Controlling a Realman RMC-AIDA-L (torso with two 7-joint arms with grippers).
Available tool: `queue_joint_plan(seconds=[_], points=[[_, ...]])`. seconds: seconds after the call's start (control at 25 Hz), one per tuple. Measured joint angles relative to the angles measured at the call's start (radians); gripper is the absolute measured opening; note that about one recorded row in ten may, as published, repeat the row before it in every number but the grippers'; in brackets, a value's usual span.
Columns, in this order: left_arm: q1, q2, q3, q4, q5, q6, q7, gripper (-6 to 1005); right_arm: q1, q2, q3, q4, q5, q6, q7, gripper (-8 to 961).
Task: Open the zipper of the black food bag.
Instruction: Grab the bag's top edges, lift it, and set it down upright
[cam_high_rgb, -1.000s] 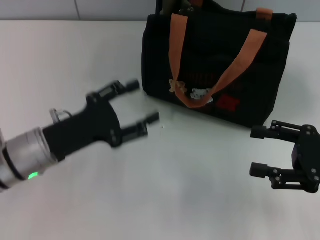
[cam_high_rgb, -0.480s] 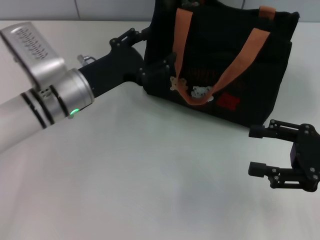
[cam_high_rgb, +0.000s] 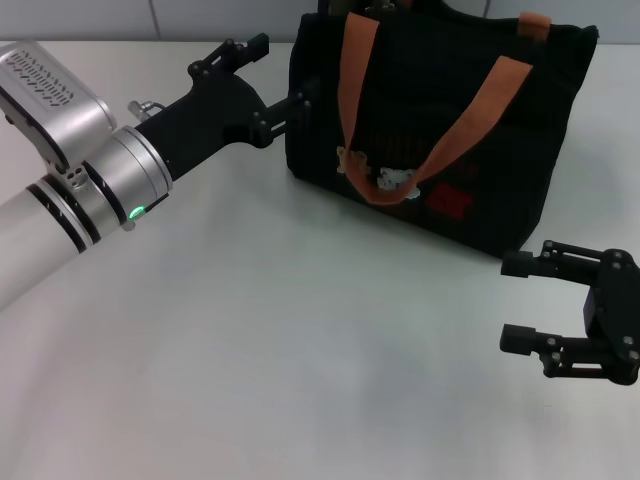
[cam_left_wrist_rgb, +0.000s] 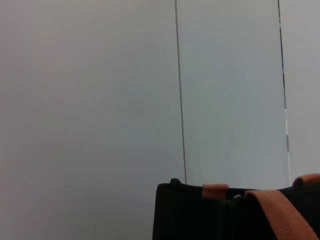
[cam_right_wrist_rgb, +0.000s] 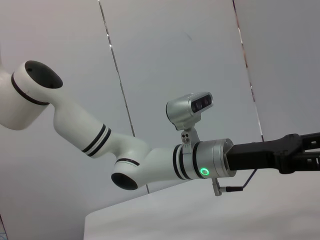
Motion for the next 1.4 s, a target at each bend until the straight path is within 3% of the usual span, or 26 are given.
queue_joint_plan(seconds=[0.76,1.4], points=[[-0.086,-0.005,-0.046,-0.094,0.003,-0.183,0.146,784,0.008,0.001,-0.004,0.002,-0.009,0.001,0.024,791],[-0.078,-0.005,-0.087,-0.151,0.012,-0.18,0.257,220,0.016,0.001,-0.004,0.002,-0.013,0.001,0.028,792]])
